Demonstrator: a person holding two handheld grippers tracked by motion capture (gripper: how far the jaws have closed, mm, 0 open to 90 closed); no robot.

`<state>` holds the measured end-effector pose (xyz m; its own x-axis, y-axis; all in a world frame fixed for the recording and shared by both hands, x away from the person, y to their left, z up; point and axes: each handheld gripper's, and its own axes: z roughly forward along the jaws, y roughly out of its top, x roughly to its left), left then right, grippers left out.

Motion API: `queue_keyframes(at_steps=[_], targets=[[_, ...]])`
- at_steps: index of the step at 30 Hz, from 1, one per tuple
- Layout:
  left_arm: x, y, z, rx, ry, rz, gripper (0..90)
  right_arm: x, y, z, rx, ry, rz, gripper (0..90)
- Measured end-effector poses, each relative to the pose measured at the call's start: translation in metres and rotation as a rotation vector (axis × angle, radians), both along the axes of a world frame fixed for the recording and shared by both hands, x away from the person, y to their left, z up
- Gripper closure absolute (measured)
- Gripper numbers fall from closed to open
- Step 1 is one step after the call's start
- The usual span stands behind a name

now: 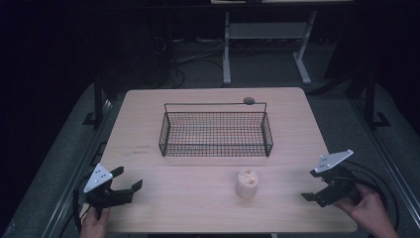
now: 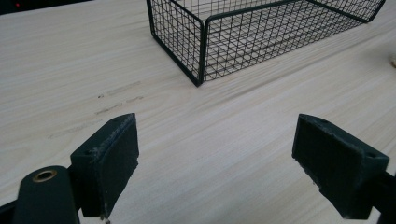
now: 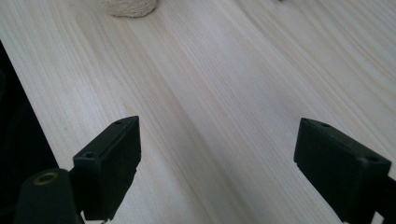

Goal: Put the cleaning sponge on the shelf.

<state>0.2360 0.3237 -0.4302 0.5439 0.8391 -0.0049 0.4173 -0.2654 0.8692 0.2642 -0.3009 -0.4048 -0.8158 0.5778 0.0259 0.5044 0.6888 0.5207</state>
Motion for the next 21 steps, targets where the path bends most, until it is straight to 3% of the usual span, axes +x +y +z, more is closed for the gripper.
queue_keyframes(at_steps=[12,21], targets=[[-0.001,0.000,0.001,-0.004,-0.006,0.002,13.8,0.000,0.004,0.005,0.005,-0.005,0.019,14.3],[-0.001,-0.001,0.001,-0.003,-0.010,-0.004,13.8,0.005,0.020,0.015,-0.016,-0.013,0.075,14.3]])
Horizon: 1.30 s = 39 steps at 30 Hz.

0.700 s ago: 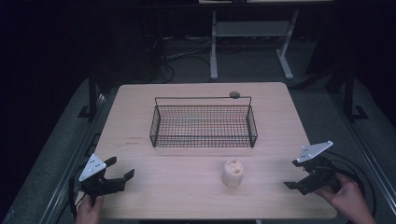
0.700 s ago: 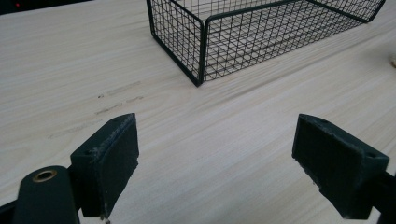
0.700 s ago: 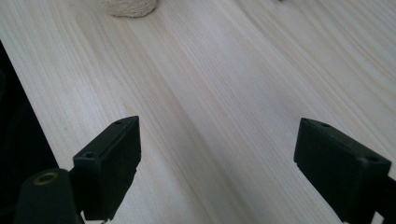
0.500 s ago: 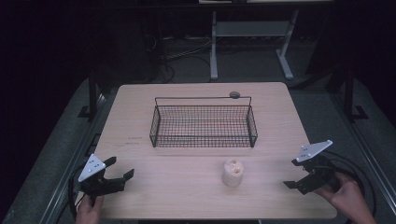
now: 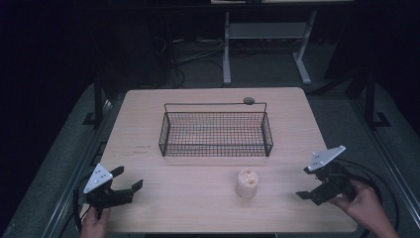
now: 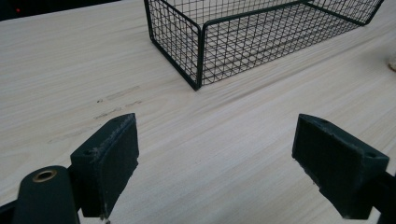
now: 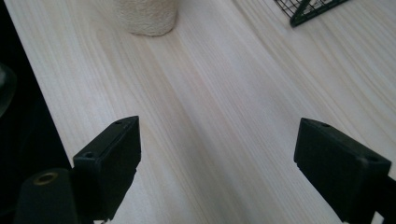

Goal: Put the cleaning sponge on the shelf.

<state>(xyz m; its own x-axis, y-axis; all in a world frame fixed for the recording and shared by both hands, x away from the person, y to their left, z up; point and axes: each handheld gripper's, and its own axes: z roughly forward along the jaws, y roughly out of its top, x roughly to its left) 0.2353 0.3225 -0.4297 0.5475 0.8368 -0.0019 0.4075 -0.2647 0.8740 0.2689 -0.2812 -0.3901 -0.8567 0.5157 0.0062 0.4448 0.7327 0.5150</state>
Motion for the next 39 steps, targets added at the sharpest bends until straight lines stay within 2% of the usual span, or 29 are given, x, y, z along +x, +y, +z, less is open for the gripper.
queue_keyframes(at_steps=[7,25,39], targets=[[0.000,0.000,0.000,0.011,0.000,-0.004,13.8,0.003,0.011,0.004,-0.012,0.002,0.032,14.3],[-0.001,0.002,0.001,0.003,-0.009,0.004,13.8,0.011,0.031,0.018,-0.047,0.001,0.090,14.3],[-0.001,0.003,0.002,0.001,-0.015,0.010,13.8,0.018,0.051,0.018,-0.062,0.012,0.135,14.3]])
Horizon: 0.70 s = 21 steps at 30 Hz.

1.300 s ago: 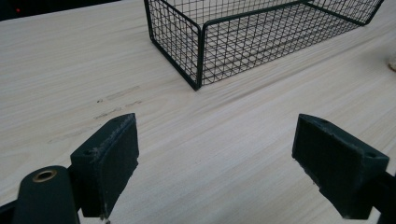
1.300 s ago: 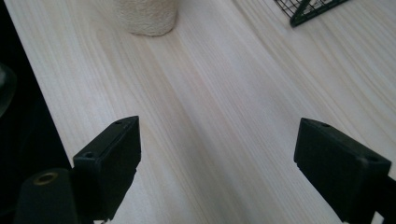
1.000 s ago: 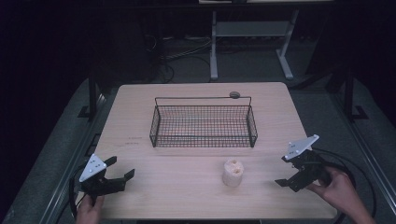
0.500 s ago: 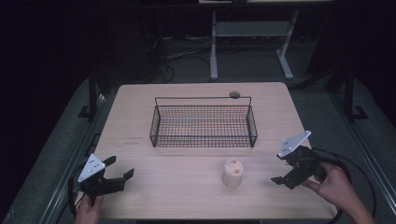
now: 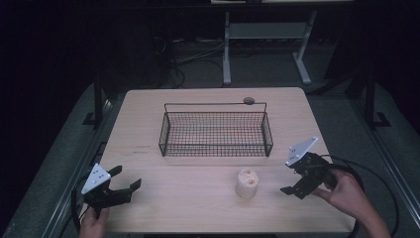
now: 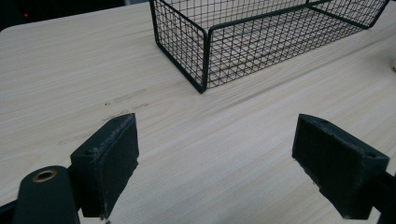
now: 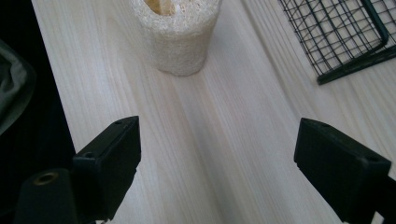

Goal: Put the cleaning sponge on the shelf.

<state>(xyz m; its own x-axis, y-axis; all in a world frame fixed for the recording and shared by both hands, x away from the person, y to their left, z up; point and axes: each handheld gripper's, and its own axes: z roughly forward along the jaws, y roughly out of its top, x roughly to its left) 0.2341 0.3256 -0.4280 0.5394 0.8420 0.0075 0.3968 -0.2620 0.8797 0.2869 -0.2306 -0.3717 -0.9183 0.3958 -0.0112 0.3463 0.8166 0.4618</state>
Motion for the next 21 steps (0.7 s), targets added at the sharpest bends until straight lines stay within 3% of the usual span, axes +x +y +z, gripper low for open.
queue_keyframes(at_steps=[21], targets=[[0.000,0.001,0.002,-0.003,-0.010,-0.002,13.8,0.011,0.039,-0.001,0.000,0.033,0.089,14.3]])
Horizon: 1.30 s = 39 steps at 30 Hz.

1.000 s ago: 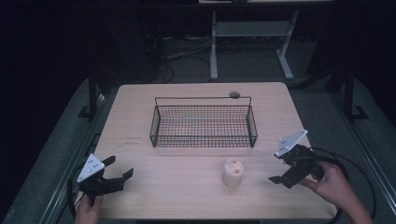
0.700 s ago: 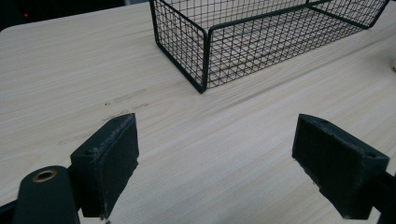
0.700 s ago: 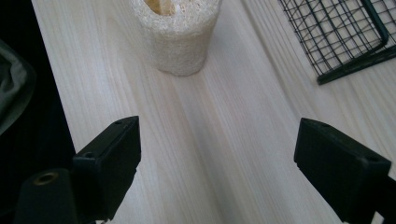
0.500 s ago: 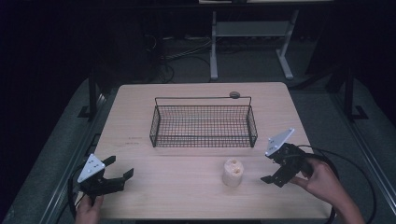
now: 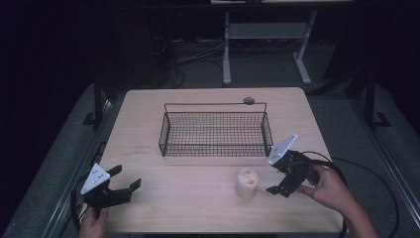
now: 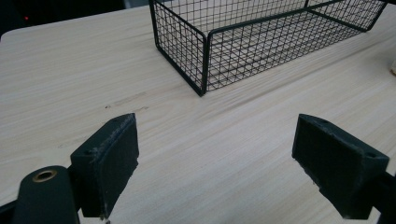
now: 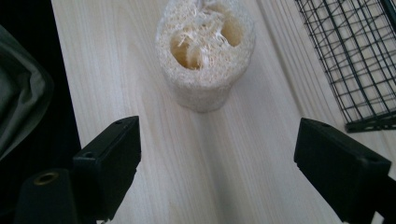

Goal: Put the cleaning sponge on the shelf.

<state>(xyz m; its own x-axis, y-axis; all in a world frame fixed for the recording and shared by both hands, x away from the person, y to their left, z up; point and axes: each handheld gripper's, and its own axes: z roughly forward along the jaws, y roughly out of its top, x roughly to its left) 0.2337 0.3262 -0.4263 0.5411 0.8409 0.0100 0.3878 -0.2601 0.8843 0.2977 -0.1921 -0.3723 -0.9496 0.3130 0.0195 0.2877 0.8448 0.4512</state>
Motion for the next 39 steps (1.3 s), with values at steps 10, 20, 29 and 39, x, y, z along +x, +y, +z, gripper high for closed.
queue_keyframes(at_steps=[10,20,29,39], targets=[[0.000,0.001,0.001,-0.002,-0.005,0.002,13.8,0.005,0.018,-0.004,0.003,0.018,0.032,14.3],[-0.001,0.001,0.001,-0.007,-0.007,0.003,13.8,0.009,0.031,-0.004,-0.006,0.029,0.054,14.3],[-0.001,0.002,0.002,-0.012,-0.012,0.000,13.8,0.013,0.042,-0.006,-0.022,0.041,0.067,14.5],[-0.001,0.001,0.002,-0.015,-0.016,-0.004,13.8,0.016,0.053,-0.011,-0.039,0.056,0.075,14.6]])
